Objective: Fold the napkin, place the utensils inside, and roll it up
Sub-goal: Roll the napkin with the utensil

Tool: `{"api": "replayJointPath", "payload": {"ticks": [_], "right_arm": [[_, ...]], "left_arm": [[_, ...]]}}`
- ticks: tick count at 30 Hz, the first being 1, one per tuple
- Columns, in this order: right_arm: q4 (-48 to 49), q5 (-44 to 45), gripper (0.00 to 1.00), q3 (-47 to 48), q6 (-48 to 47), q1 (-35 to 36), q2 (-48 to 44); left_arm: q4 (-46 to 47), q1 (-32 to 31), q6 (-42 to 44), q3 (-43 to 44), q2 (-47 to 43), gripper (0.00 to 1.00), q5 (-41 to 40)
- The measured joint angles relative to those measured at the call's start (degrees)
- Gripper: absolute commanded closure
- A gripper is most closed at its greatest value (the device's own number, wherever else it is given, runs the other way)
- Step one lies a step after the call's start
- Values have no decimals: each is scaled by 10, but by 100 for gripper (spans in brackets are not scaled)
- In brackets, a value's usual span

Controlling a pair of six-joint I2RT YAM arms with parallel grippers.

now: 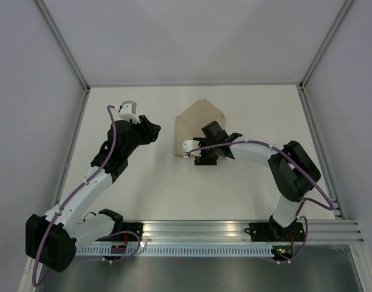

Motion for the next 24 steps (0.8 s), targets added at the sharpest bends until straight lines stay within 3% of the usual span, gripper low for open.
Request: {"api": "replayJointPath", "payload": {"ticks": [13, 24], "right_arm": [[-1, 5, 37, 35, -4, 0, 50], [-10, 9, 52, 62, -6, 0, 75]], "left_arm": [[0, 0, 7, 0, 3, 53, 0], [-7, 0, 17, 0, 11, 53, 0]]}}
